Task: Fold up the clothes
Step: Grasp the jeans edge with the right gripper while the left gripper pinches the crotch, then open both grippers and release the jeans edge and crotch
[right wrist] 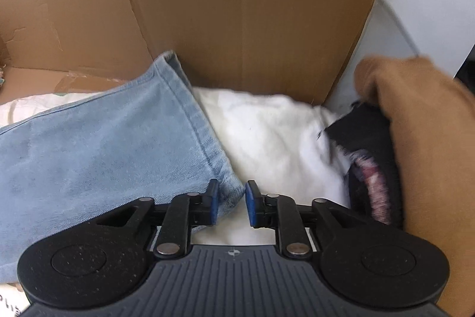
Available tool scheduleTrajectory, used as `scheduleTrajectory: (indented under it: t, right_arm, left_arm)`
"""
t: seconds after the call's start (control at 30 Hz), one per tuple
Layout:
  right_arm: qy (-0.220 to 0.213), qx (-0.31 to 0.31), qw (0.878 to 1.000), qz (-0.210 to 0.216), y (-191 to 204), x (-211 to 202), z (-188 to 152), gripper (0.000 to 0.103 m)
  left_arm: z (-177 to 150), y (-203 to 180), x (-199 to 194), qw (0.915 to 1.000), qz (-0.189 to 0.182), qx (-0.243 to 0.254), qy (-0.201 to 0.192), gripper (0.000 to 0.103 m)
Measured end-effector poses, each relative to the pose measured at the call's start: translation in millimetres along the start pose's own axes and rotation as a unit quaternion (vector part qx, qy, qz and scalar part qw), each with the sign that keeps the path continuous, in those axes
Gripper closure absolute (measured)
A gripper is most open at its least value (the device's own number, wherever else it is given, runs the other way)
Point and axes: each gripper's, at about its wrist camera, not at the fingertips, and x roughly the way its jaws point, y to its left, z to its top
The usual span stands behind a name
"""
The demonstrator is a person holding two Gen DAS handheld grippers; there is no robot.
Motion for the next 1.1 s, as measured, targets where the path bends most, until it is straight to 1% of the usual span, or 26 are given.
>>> scheduleTrajectory:
  t: [0.07,0.1,0.23,0.3,0.47,0.53,0.6,0.7,0.83,0.9,0.97,1.0,1.03,1.1]
  right_arm:
    - [-0.016,-0.007,1.0,-0.011,2,-10,0,0.08]
    - [-0.022,-0.004,1.0,-0.007,4,-14,0,0.08]
    - [-0.041,-0.013,0.998,0.041,23,-28,-7,0.08]
    - [-0.045,-0.02,0.997,0.066,38,-32,-12,0.077]
    - [-0.04,-0.034,0.991,0.119,81,-37,-28,0.073]
    - [-0.036,-0.042,0.989,0.134,98,-39,-35,0.073]
    - [-0.031,-0.043,0.988,0.147,112,-40,-39,0.069]
    - [-0.021,-0.055,0.985,0.161,133,-37,-48,0.068]
    - [-0.003,-0.098,0.984,0.151,157,-20,-63,0.065]
    - [0.012,-0.106,0.987,0.124,160,-12,-67,0.065]
    - [0.013,-0.103,0.99,0.096,157,-9,-66,0.065]
    - [0.014,-0.103,0.991,0.079,156,-7,-65,0.065]
    - [0.015,-0.103,0.993,0.053,155,-8,-64,0.065]
    - [0.014,-0.086,0.996,0.034,148,-9,-58,0.065]
  left_arm:
    - [3,-6,3,1.0,-0.004,0.003,-0.007,0.057]
    - [6,-10,5,0.9999,-0.005,0.005,-0.009,0.057]
    - [14,-16,17,0.9999,-0.007,0.003,-0.012,0.059]
    - [15,-19,22,0.9999,-0.002,0.005,-0.011,0.06]
    - [14,-24,37,0.9999,-0.012,0.005,0.002,0.061]
    - [11,-23,44,0.9998,-0.013,0.001,0.012,0.061]
    - [8,-20,49,0.9997,-0.013,-0.007,0.021,0.061]
    - [4,-16,52,0.9994,-0.015,-0.02,0.025,0.061]
    - [4,-15,52,0.9994,-0.016,-0.019,0.025,0.061]
    - [3,-13,51,0.9993,-0.017,-0.023,0.023,0.061]
    - [2,-10,50,0.9993,-0.014,-0.029,0.02,0.061]
    - [2,-8,49,0.9992,-0.013,-0.032,0.019,0.061]
    - [2,-7,49,0.9992,-0.012,-0.034,0.018,0.061]
    - [2,-5,47,0.9992,-0.011,-0.037,0.015,0.061]
